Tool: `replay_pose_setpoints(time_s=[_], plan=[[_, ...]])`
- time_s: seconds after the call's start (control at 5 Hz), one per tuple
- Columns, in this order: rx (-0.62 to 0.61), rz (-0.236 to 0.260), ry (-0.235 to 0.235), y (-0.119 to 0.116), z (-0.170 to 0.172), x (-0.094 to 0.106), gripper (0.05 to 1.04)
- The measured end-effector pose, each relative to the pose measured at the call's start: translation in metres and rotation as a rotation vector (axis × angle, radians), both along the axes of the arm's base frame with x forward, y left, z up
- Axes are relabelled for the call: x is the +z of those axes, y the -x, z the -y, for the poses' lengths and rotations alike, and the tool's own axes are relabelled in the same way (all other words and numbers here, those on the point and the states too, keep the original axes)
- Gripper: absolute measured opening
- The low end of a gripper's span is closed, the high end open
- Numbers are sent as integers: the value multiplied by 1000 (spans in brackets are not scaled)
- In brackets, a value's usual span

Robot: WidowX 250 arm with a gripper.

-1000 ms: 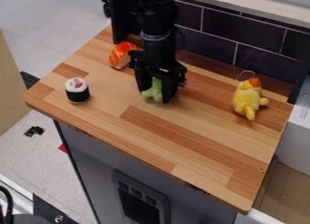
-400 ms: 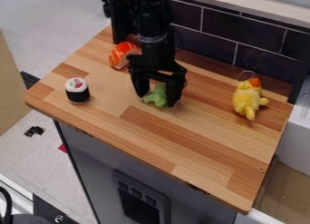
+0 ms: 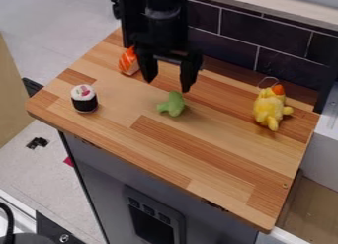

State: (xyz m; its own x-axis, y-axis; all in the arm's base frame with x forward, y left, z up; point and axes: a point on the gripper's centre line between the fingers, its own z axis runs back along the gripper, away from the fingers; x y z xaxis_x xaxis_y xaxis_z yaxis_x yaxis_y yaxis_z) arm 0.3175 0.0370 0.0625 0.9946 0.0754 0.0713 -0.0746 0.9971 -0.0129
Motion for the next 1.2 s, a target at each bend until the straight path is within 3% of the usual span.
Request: replay_pose_setpoints(time_s=[0.2,0.6,0.8,1.2], plan=[[-18,-7,-18,5,3,14,999],[-56,-27,21,9,6,42,999],[-58,-26,49,10,6,50,999],[-66,-16,59,11,5,60,999]])
